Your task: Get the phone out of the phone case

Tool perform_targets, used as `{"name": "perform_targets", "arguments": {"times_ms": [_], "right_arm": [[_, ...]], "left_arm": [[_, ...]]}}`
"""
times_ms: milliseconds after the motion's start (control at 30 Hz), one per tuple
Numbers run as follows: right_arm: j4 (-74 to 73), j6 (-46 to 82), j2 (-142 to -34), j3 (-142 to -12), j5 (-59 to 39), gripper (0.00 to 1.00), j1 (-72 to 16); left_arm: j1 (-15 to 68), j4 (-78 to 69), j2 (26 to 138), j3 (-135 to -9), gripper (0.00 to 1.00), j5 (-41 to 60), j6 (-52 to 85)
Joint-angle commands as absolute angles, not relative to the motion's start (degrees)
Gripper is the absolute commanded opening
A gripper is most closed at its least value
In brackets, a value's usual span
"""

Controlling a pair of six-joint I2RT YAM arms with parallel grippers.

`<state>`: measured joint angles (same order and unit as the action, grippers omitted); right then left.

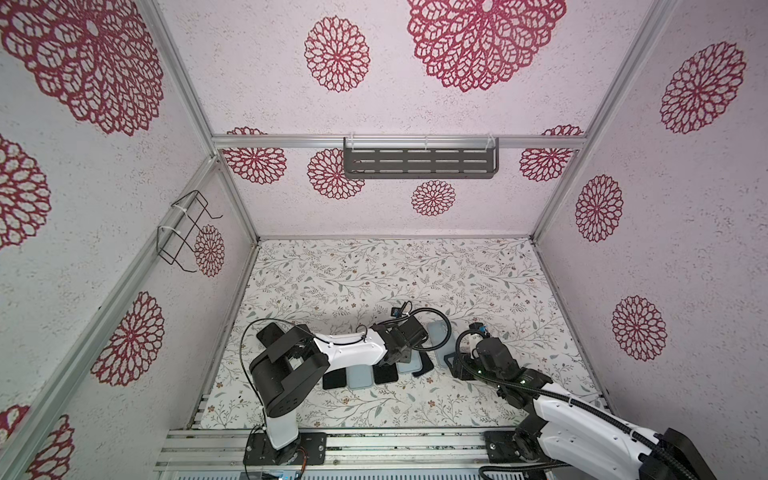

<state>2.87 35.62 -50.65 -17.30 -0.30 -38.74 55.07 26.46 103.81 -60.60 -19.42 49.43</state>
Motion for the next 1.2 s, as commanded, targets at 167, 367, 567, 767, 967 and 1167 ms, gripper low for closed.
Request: {"name": "perform_targets", "arguments": {"times_ms": [167,367,567,767,967,1167], "right_arm": [[1.27,34.82,-51.06,-20.07,-0.5,0.6,-39.11],[0.24,35.11,-51.98,-20.56,-1.42,0.6,-39.24],[-1.99,35.39,-54.06,-20.79,-2.36,0.61,-41.06],[-3.62,36.02,-56.8,-21.37,-1.41,0.61,-42.89],[-4.95,36.04,-59.66,-22.66,-0.97,0.61,-45.18],[-5.47,36.56,-63.07,-23.95,0.58,0.61,-46.57]], "left_arm": [[54.4,31.48,105.04,-60.91,0.36,-19.28,49.04],[54.26,33.66,103.55,-59.42,0.33,-19.6,49.37],[53.97,34.19,101.0,-55.83,0.31,-19.95,50.4],[53.96,34.69,99.42,-53.81,0.31,-20.29,51.01],[54.01,37.2,98.03,-53.71,0.31,-21.77,51.15],[54.01,37.29,97.03,-52.25,0.32,-21.83,51.92]]}}
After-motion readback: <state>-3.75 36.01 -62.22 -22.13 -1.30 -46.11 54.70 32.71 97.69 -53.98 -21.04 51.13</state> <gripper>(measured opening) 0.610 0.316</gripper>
